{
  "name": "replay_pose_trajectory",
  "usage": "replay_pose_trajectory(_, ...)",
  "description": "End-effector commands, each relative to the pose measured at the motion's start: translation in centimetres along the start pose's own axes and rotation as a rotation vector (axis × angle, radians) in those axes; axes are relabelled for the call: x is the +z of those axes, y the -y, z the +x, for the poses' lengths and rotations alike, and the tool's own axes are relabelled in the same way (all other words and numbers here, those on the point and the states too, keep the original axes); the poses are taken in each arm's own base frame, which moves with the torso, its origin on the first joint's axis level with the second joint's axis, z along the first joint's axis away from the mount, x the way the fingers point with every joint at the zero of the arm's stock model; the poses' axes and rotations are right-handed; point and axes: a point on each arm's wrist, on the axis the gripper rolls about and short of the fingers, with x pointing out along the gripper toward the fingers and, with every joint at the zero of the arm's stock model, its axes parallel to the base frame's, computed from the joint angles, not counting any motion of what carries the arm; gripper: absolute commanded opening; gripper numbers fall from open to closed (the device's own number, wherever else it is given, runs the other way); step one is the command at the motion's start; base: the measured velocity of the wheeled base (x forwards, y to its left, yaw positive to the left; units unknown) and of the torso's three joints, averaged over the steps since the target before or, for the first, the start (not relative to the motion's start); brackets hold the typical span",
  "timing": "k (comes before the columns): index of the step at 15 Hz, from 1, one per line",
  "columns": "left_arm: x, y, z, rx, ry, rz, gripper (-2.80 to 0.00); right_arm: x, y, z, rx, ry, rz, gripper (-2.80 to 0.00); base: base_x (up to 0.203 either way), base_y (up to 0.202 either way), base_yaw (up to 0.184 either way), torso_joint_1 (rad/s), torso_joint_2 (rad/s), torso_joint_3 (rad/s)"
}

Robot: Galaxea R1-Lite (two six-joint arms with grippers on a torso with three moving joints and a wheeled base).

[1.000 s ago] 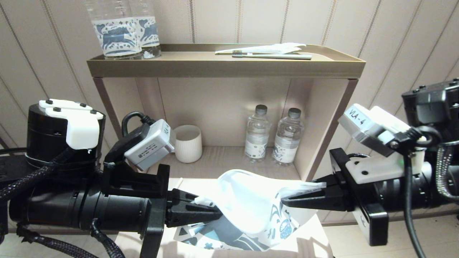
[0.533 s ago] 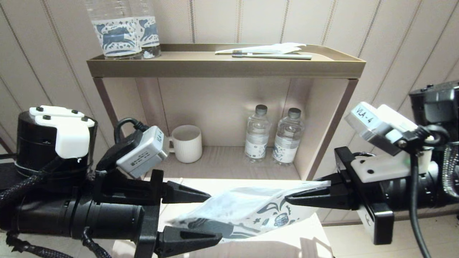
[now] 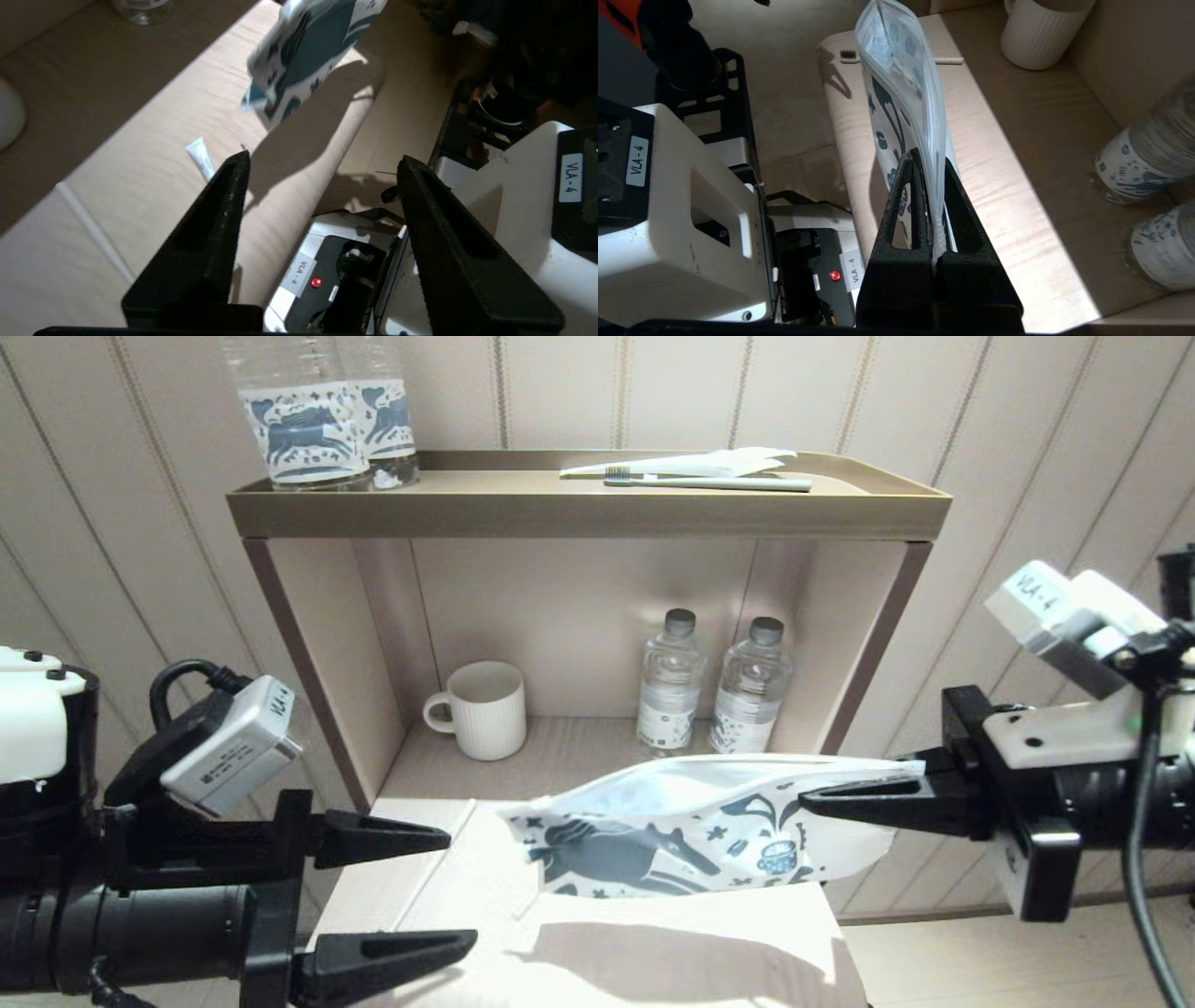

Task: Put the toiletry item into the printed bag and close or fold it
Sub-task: Pick up a toothbrush

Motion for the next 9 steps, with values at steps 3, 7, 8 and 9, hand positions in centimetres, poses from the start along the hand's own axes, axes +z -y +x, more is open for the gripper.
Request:
replay_pose_trajectory(3,-0.8,-0.4,-1.7,0.134,-0.031,-0.047,-2.8,0.5,0.6,-1.5,-0.016,0.043,-0.008,-2.8,0.0,0.0,0.0,0.0,0.0,0.0)
replay_pose_trajectory(7,-1.3,-1.6,-0.7,0.292,-0.124,-0.094,-2.8,0.4,0.6,-1.5,-0.015,0.041,-0.007,-2.8,0.0,0.0,0.0,0.0,0.0,0.0)
replay_pose_trajectory(8,-1.4,-2.0,-0.2,0.316,-0.142,-0.114,-2.8,0.4,0.6,-1.5,-0.017,0.042,-0.008,-2.8,0.0,0.0,0.0,0.0,0.0,0.0)
replay_pose_trajectory(9,-1.4,-2.5,0.4,0.339,-0.163,-0.138,-2.8,0.4,0.6,-1.6,-0.016,0.042,-0.008,-2.8,0.0,0.0,0.0,0.0,0.0,0.0)
